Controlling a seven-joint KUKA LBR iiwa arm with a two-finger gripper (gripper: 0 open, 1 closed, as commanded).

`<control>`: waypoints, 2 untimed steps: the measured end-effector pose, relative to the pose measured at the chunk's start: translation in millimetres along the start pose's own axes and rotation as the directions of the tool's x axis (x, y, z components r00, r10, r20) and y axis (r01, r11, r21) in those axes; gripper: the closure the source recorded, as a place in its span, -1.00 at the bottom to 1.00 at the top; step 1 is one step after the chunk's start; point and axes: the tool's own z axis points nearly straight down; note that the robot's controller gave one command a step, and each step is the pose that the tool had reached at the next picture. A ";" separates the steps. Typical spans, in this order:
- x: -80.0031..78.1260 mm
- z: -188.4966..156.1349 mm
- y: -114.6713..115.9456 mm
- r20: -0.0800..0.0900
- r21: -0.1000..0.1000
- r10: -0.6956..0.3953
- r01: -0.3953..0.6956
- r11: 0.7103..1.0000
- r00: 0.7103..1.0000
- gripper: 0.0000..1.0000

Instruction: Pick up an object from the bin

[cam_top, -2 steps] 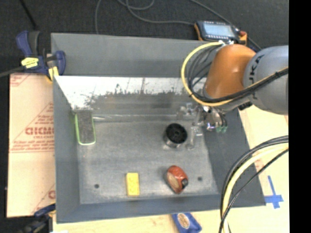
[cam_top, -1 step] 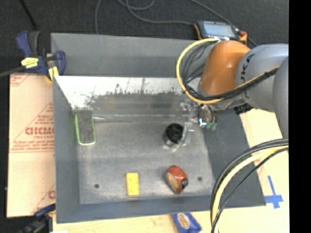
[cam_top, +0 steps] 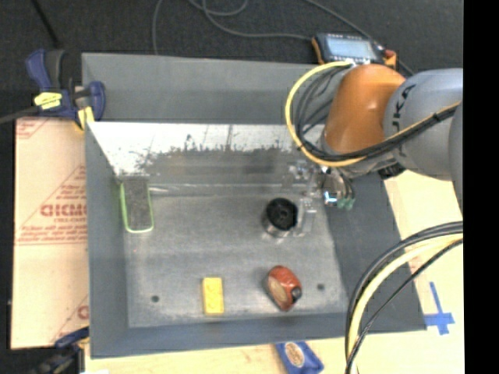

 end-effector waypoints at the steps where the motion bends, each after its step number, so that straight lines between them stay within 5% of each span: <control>1: 4.0 33.3 2.6 0.002 -0.002 0.061 -0.061 0.998 0.998 -1.00; 2: 0.8 49.7 3.4 0.001 0.001 -0.008 0.008 1.000 1.000 1.00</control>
Offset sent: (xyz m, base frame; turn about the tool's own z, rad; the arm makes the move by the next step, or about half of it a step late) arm -0.0021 0.0048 -0.0516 -0.0075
